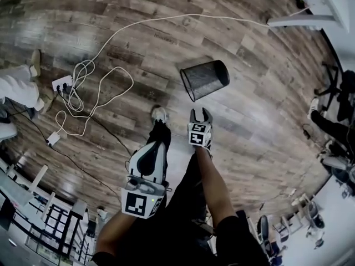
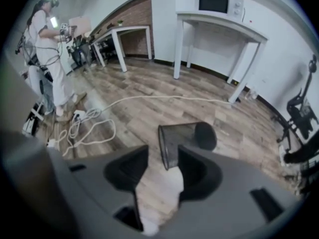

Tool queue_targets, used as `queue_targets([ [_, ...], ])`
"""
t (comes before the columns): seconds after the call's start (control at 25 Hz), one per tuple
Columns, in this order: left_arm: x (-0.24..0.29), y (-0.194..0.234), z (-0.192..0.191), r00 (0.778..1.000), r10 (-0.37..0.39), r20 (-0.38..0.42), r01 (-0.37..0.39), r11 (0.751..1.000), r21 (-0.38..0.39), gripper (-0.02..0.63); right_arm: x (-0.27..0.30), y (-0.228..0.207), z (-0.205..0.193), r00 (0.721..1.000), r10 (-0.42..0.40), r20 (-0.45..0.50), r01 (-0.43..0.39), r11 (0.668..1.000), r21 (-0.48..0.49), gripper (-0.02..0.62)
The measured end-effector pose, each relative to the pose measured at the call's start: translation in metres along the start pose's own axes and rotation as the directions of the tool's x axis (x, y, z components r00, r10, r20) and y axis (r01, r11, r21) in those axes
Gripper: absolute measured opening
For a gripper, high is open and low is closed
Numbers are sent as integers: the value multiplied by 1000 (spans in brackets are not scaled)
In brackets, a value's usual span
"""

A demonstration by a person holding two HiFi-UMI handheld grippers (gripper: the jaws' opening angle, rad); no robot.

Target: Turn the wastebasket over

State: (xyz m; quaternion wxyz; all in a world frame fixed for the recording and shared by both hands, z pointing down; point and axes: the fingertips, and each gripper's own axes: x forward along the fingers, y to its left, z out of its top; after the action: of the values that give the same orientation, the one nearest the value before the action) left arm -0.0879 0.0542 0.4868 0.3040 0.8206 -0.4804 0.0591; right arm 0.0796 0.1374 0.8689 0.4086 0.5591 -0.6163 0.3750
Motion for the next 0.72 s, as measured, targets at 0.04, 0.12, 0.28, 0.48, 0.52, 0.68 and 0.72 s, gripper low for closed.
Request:
queue_targets([
  [0.04,4,1,-3,1000,-3,-4,3,1000,-1,35,11,-2,-3,1000,-5,-10,5,1000,0,193],
  [0.12,12,4,-9,1000,-9,-10,9,1000,7,35,33,-6,-9,999,-15,-29,15,1000,6,201],
  [0.28,27,16,-19,1000,-9,-20,10,1000,15,35,78,-12,-22,996,-50,-79,50,999,6,209],
  [0.48,41,34,-29,1000,16,-19,-16,1000,-4,35,120,-16,-43,982,-92,-168,87,996,-37,213],
  [0.52,44,36,-30,1000,18,-19,-18,1000,-4,35,125,-17,-47,980,-95,-177,90,995,-38,215],
  [0.68,54,44,-39,999,23,-36,-24,1000,-9,35,148,-23,-52,976,-122,-178,112,992,-65,224],
  [0.72,56,45,-41,999,26,-41,-26,1000,-14,35,154,-25,-54,975,-129,-183,117,990,-74,227],
])
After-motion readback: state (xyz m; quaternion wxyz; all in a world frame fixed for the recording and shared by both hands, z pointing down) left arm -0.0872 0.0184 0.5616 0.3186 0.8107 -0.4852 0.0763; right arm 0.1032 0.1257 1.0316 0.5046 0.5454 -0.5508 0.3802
